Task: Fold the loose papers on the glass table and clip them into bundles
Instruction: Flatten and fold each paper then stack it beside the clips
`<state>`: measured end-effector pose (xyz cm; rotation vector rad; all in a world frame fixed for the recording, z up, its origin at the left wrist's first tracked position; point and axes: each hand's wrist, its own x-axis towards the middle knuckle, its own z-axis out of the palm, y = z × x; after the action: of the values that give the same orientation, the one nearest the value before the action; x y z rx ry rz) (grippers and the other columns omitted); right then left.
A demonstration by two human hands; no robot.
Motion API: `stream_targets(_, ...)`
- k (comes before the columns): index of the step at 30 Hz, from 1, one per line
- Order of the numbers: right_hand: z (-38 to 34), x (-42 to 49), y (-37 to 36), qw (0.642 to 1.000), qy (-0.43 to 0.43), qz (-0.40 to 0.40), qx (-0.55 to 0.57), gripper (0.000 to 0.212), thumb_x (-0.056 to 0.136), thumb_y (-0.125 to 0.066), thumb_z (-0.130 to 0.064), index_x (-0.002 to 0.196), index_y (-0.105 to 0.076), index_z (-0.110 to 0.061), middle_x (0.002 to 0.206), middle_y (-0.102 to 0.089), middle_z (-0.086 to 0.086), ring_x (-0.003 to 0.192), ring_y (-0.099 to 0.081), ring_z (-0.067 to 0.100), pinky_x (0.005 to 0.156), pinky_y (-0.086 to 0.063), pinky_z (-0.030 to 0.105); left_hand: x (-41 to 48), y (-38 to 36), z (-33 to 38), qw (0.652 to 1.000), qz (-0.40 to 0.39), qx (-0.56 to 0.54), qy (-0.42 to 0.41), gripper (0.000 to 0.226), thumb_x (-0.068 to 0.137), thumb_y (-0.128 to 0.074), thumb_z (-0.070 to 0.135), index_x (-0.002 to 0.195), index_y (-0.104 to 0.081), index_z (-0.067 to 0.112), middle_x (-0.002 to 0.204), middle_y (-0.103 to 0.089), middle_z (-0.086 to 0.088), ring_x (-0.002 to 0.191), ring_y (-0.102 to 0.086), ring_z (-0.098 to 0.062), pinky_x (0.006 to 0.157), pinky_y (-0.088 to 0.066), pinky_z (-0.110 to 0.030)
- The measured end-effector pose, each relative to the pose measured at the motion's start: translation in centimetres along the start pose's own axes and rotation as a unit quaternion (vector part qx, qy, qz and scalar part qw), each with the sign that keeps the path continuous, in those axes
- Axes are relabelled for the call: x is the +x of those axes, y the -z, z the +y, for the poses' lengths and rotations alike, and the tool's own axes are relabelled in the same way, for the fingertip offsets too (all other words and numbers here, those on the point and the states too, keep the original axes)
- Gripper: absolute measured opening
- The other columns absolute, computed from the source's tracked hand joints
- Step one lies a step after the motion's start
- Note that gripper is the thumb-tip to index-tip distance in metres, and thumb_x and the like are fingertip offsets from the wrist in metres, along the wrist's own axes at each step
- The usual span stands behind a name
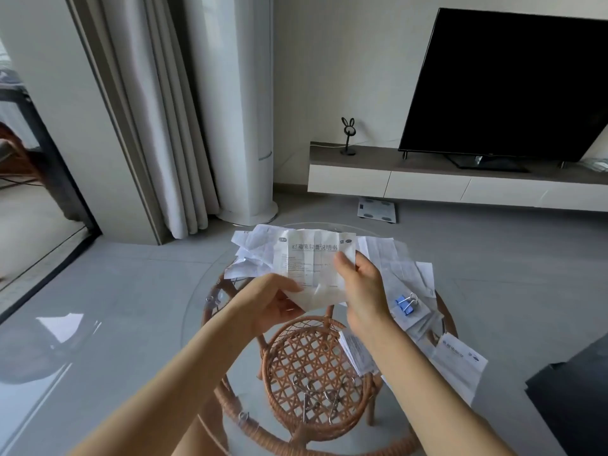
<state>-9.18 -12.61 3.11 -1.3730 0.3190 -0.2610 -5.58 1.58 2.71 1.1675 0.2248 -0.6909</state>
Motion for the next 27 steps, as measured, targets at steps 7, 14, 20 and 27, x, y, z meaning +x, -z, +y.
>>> stream_targets(7,0.6,-2.0,1.3,0.991,-0.125,0.049,-0.009,0.009,0.092,-0.061,-0.021,0.097,-0.062,-0.014,0.092,-0.064,0.002,0.079,-0.061,0.018,0.056,-0.048,0.026,-4.2,2.5,-1.6,0.993,-0.085,0.066,-0.042,0.039,0.086,-0.046,-0.017,0.063,-0.072,0.001,0.087,-0.072,-0.016,0.076,-0.071,-0.023,0.064,-0.059,-0.03)
stream_targets(14,4.4,-4.8,2.7,0.962,0.013,0.026,-0.271,0.047,0.087,-0.063,-0.034,0.13,-0.045,-0.035,0.112,-0.058,-0.016,0.101,-0.061,0.014,0.091,-0.05,0.035,-5.0,4.6,-4.8,0.967,0.104,0.18,-0.148,0.028,0.082,-0.06,-0.015,0.105,-0.065,-0.001,0.097,-0.072,-0.016,0.084,-0.07,-0.027,0.069,-0.06,-0.031)
stream_targets(20,6.2,-7.1,5.0,0.748,0.385,-0.153,-0.519,0.079,0.073,-0.061,0.008,0.14,-0.042,-0.029,0.152,-0.029,-0.008,0.143,-0.019,0.009,0.116,-0.016,0.037,-5.6,5.1,-6.1,0.966,0.132,0.177,-0.136,0.031,0.082,-0.062,-0.012,0.106,-0.063,0.007,0.094,-0.072,-0.015,0.084,-0.07,-0.029,0.073,-0.059,-0.035)
stream_targets(27,9.2,-7.9,5.1,0.737,0.39,-0.217,-0.508,0.047,0.071,-0.076,-0.014,0.116,-0.065,-0.024,0.121,-0.062,-0.007,0.116,-0.058,0.013,0.108,-0.022,0.055,-7.2,6.1,-7.3,0.995,0.038,0.087,-0.003,0.032,0.084,-0.056,-0.015,0.113,-0.054,-0.001,0.095,-0.07,-0.024,0.083,-0.071,-0.031,0.063,-0.06,-0.033)
